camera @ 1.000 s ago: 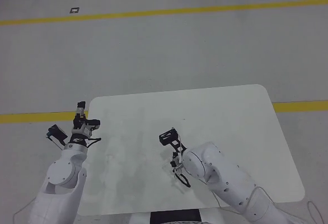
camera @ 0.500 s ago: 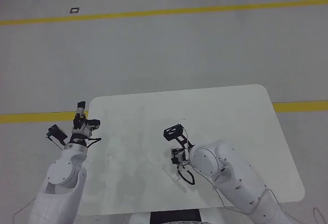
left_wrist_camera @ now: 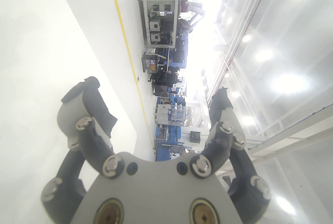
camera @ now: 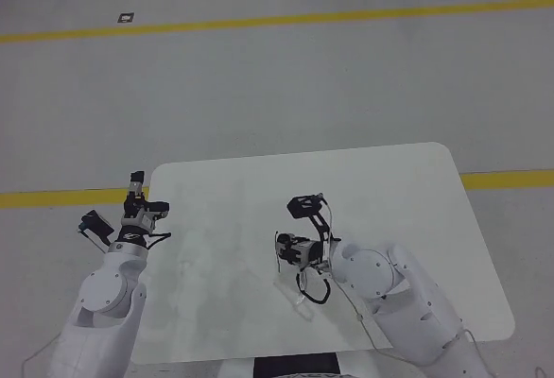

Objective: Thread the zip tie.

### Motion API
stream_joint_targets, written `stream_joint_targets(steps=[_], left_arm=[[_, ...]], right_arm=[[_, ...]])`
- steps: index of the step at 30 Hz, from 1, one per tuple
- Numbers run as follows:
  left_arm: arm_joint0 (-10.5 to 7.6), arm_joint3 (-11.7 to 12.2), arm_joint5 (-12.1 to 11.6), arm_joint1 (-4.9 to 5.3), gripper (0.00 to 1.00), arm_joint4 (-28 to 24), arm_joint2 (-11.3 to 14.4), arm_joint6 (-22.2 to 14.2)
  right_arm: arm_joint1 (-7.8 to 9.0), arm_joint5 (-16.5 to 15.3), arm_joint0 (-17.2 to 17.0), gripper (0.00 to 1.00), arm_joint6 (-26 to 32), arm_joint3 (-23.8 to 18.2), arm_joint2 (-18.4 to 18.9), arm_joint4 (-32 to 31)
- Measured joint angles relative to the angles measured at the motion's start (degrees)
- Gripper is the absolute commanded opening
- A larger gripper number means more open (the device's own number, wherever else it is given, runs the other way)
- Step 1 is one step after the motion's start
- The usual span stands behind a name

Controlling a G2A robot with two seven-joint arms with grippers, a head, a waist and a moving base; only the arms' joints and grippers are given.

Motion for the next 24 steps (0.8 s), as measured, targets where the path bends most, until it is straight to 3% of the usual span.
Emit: stream_joint_targets(steps=[5,24], left_arm=[[0.00,0.0,0.0,0.00,1.00,0.0,0.0,0.0],[0.00,0.0,0.0,0.00,1.00,0.0,0.0,0.0]], right_arm=[[-0.08,-3.3,-0.8,0.00,-4.6,3.7,1.5,7.5],[-0.08,-3.2,-0.8,0.00,-4.5,3.4,1.5,7.4]])
